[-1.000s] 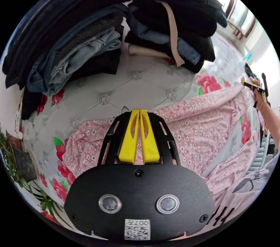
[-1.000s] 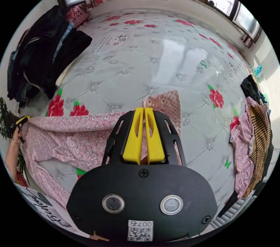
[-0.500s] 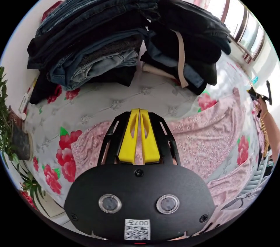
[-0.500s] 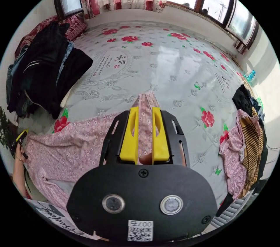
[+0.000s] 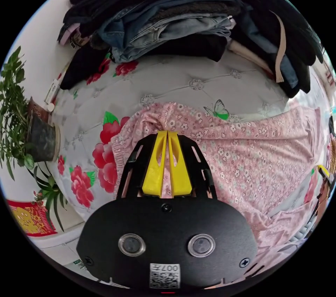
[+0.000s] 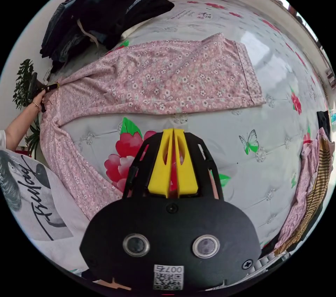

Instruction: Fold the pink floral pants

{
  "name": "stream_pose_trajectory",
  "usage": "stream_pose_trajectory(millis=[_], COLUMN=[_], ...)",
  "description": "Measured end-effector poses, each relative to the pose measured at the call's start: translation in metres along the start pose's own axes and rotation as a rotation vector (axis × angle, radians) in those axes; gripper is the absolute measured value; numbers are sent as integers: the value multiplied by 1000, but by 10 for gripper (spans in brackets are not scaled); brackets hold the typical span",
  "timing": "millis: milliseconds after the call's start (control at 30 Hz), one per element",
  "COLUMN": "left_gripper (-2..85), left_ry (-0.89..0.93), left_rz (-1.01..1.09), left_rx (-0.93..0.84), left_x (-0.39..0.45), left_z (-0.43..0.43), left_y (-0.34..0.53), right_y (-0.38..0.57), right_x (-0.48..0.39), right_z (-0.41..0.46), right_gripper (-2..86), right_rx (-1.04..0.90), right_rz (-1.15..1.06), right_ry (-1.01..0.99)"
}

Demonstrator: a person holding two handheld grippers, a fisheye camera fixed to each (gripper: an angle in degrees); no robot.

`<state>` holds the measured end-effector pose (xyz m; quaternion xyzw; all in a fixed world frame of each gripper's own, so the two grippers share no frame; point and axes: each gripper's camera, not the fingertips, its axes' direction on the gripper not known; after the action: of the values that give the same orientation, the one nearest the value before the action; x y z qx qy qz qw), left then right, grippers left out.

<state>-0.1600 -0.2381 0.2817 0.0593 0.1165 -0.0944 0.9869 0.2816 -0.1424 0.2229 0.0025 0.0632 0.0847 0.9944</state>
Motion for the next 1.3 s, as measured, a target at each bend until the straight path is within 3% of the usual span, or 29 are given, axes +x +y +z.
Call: stream_pose_trajectory(millis=[133,233,333,467,533,667,767,867,967,1033,1167,1300], left_gripper=[-10,-10,-10,-10,-10,-10,-10,-10,-10,-10,-10,-10], left_ry=[-79,79,256,183,156,207,228,193,175,149,110,116], left_rz=[77,186,338,509,518,470,374,274,279,348,370,339], left_rx=[148,235,184,53,115,45,66,88,119,108,26,39], left_x=[43,87,136,191,197,193,169,130,103,103,106,111], left_z=[-47,-77,-76,-34,-35,-37,-40,-39,-35,-28,8,12], left_y=[19,52,86,127,142,136,121,98,69,48,0,-27], right_y=[-5,-25,-53,-91,-94,-74,-40,-20,-23,-42,-105,-150], right_x=[26,68,107,135,135,134,155,164,130,102,43,26], right_z=[-29,-44,-39,-15,-10,-7,-11,-32,-65,-67,-38,10], right_gripper=[17,35,45,30,18,2,-1,-2,-2,-1,2,2], right_rx=[127,206,198,109,84,-34,-54,-4,204,234,185,-5], right_rz=[79,221,312,363,372,288,430,534,467,340,130,100], right_ry=[85,104,84,111,204,385,472,430,436,366,202,162])
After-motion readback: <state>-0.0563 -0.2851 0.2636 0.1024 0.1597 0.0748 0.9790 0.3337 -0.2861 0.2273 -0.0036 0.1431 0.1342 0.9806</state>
